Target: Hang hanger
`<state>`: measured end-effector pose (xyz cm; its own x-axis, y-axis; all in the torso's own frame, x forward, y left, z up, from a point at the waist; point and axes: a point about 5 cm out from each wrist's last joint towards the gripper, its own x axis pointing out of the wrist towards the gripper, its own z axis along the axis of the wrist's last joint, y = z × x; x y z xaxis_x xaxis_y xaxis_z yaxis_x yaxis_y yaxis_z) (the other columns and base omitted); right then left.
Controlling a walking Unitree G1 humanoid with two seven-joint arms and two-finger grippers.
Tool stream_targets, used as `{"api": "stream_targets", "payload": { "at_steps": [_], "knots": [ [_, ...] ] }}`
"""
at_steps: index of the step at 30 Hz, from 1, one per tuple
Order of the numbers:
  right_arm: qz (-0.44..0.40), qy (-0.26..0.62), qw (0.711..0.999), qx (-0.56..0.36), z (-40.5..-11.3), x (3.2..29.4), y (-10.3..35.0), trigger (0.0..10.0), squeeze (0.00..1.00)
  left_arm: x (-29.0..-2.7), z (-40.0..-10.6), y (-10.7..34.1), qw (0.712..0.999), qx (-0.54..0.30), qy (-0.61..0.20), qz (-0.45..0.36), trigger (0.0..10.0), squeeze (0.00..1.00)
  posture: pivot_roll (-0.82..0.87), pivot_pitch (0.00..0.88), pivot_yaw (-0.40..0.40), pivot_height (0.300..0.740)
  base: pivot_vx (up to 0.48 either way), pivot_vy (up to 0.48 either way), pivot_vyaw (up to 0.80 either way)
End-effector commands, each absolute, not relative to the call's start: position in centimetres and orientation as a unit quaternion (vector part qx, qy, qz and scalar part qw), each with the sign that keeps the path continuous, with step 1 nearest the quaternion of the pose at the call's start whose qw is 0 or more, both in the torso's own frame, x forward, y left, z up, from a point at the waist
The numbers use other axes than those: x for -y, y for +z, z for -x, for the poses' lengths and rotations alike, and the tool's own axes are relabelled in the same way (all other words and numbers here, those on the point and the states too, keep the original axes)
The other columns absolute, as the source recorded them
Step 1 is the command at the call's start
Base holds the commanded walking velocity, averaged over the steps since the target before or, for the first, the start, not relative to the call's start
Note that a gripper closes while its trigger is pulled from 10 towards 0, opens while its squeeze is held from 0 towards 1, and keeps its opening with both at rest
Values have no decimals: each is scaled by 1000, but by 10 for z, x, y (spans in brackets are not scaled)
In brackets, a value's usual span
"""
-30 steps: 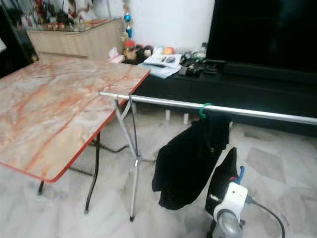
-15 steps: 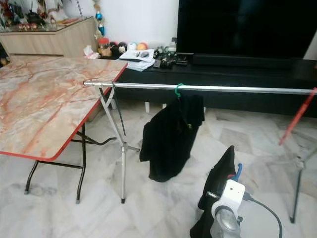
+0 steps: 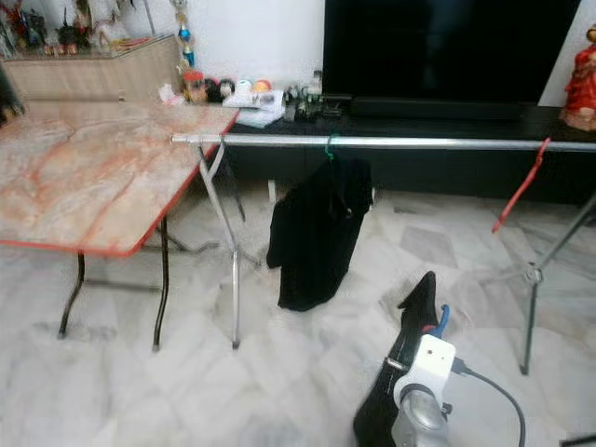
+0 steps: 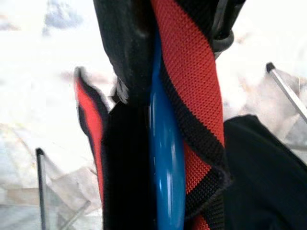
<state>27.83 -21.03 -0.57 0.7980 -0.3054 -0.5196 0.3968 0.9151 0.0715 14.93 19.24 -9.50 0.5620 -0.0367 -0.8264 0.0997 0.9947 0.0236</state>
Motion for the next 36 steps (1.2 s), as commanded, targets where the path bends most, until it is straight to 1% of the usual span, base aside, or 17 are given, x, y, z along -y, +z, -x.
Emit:
{"api": "stream_targets", "payload": {
  "at_steps": [1, 8, 24, 26, 31, 33, 35, 36],
  "knots": [
    [-85, -183, 949, -241, -285, 210, 1, 10000, 0, -194, -142, -98, 875, -481, -39, -37, 10000, 0, 157, 0, -3, 740, -311, 0, 0],
    [-74, -176, 950, -247, -286, 209, 1, 10000, 0, -194, -142, -98, 876, -480, -34, -35, 10000, 0, 156, 0, -4, 740, -294, 0, 0],
    [-64, -166, 950, -255, -286, 206, -1, 10000, 0, -195, -142, -98, 875, -481, -36, -39, 10000, 0, 159, 0, 0, 740, 0, 0, 0],
    [-49, -156, 951, -262, -286, 205, -1, 10000, 0, -195, -143, -97, 877, -477, -37, -44, 10000, 0, 158, 0, 2, 740, 0, 0, 0],
    [-47, -155, 951, -262, -286, 205, -1, 10000, 0, -195, -143, -97, 877, -477, -37, -45, 10000, 0, 158, 0, 2, 740, 0, 0, 0],
    [2, -105, 953, -284, -288, 200, -3, 10000, 0, -196, -147, -95, 886, -457, -41, -65, 10000, 0, 162, 0, 2, 740, 0, 0, 0],
    [7, -99, 953, -287, -288, 200, -3, 10000, 0, -196, -147, -94, 887, -455, -41, -67, 10000, 0, 162, 0, 2, 740, 0, 0, 0],
    [86, -12, 954, -287, -299, 197, 6, 10000, 0, -230, -190, -63, 924, -355, -30, -142, 10000, 0, 183, 0, -5, 740, 0, 0, 0]
  ]
}}
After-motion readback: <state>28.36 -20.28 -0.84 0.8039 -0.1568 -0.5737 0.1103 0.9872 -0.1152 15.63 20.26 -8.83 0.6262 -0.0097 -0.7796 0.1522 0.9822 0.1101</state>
